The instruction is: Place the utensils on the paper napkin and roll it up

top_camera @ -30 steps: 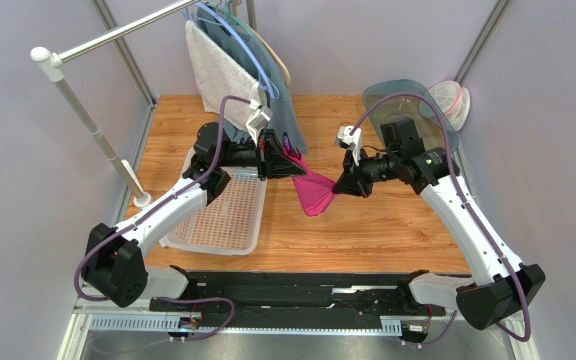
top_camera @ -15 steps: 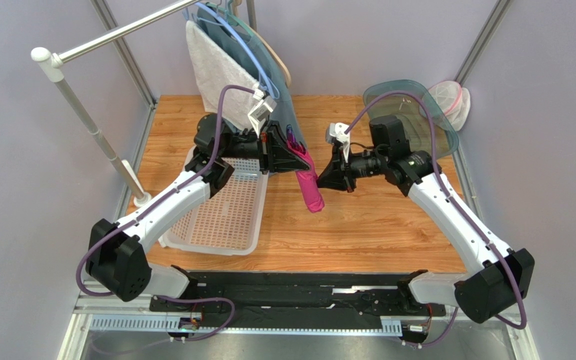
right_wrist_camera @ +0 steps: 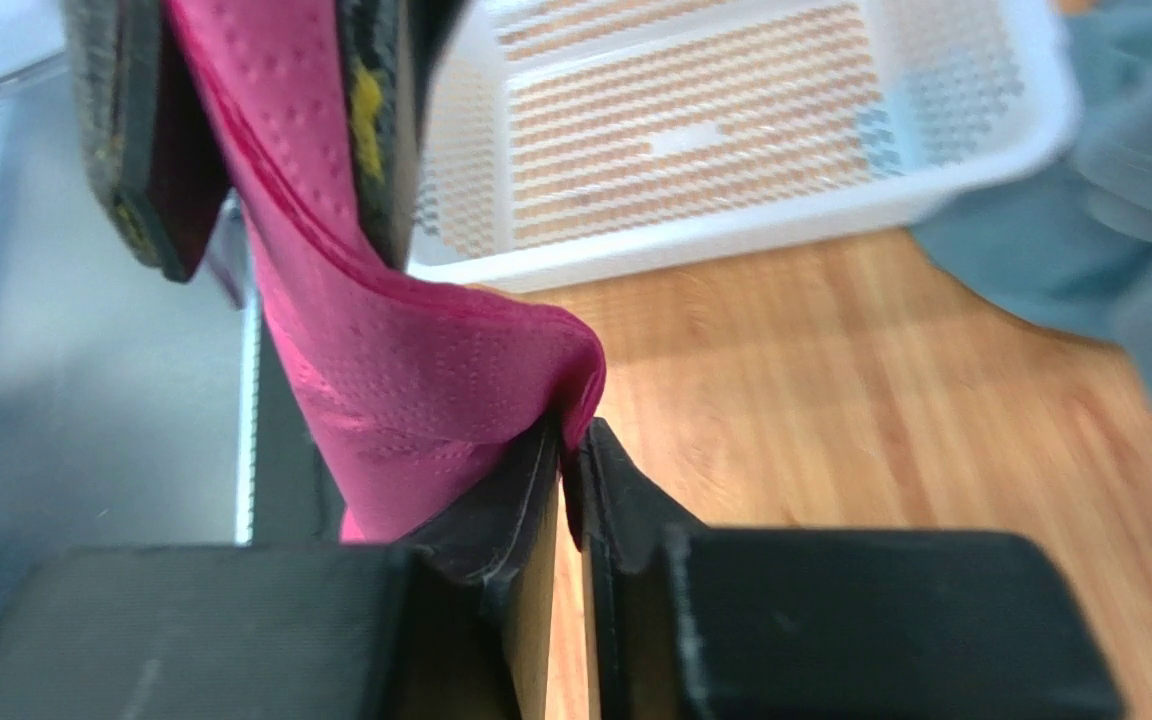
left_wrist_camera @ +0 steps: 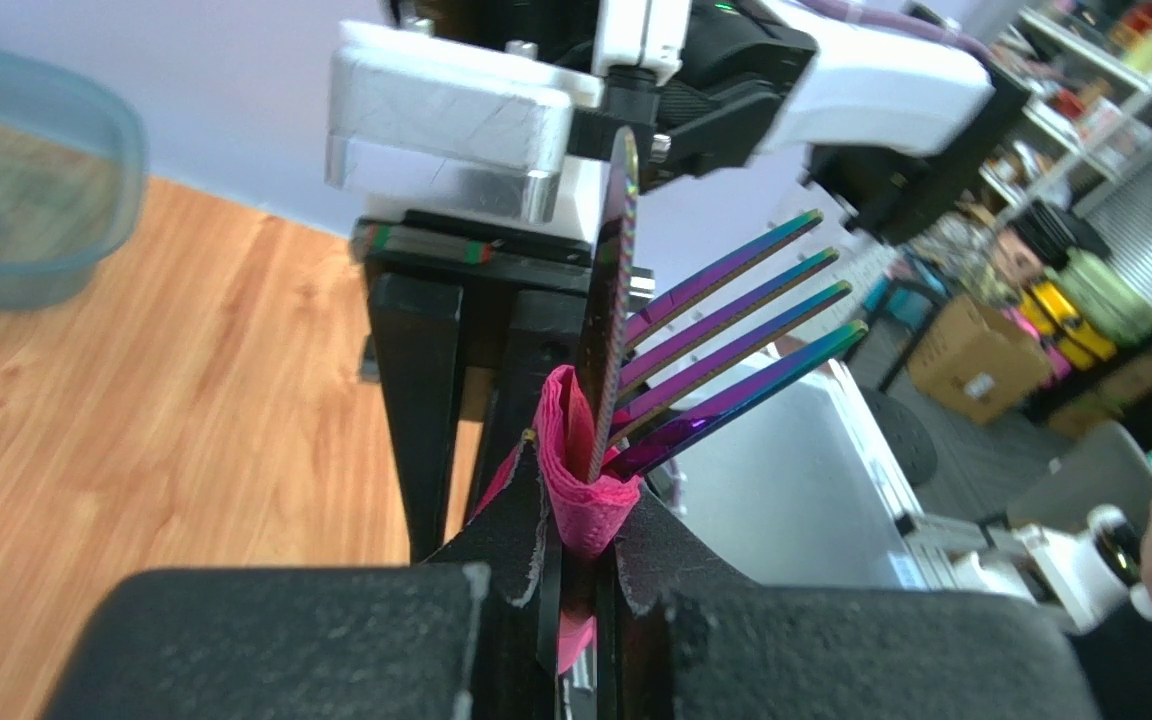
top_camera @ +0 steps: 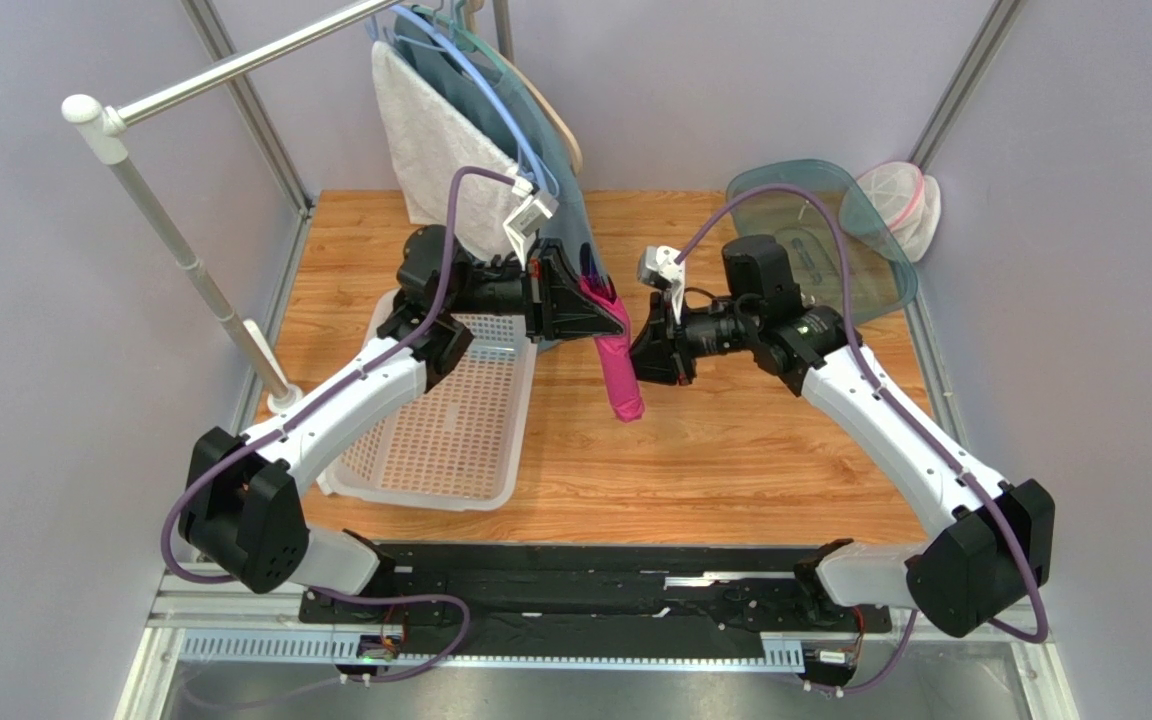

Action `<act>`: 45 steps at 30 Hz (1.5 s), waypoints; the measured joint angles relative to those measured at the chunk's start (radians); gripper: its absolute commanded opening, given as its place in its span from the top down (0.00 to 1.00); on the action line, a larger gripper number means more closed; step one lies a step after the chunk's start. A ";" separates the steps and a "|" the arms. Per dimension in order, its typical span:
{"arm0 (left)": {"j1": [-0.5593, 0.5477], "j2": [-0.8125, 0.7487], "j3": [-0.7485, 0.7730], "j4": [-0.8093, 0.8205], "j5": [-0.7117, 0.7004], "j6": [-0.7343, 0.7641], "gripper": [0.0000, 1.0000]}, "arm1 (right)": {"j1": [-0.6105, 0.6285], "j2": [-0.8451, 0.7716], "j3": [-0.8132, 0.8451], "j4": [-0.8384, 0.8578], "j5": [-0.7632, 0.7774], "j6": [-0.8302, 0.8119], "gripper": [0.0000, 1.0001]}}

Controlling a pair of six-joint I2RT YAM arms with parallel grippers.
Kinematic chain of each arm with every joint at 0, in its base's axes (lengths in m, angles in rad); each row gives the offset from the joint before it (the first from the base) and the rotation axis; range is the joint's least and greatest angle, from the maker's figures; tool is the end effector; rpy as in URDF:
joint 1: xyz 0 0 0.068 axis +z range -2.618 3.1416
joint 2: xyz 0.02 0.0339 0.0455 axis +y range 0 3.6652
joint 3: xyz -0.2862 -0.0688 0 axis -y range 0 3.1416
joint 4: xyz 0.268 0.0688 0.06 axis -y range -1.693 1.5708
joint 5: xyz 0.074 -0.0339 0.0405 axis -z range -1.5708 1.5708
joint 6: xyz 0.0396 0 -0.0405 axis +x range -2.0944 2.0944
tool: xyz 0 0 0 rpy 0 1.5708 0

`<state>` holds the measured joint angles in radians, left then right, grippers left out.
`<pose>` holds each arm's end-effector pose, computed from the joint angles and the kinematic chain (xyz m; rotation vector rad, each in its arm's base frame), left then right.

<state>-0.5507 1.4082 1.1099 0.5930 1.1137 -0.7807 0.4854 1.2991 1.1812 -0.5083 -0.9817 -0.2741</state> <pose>0.2669 -0.2056 0.4011 0.9458 1.4329 -1.7390 0.2448 0.1664 0.3610 -1.2671 1.6797 1.1882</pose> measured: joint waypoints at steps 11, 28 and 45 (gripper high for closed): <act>0.008 0.000 0.031 -0.321 -0.311 0.153 1.00 | -0.212 0.006 0.123 -0.117 0.335 0.126 0.37; 0.009 0.044 0.048 -0.348 -0.448 0.073 1.00 | -0.111 -0.123 0.072 -0.087 0.272 0.308 0.20; 0.009 0.044 0.037 -0.135 -0.378 -0.068 1.00 | -0.083 -0.042 0.021 0.061 0.135 0.424 0.50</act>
<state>-0.5419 1.4525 1.1469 0.4580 0.7353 -0.8482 0.4026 1.2572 1.2022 -0.4469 -0.8463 0.1501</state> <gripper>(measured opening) 0.061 0.621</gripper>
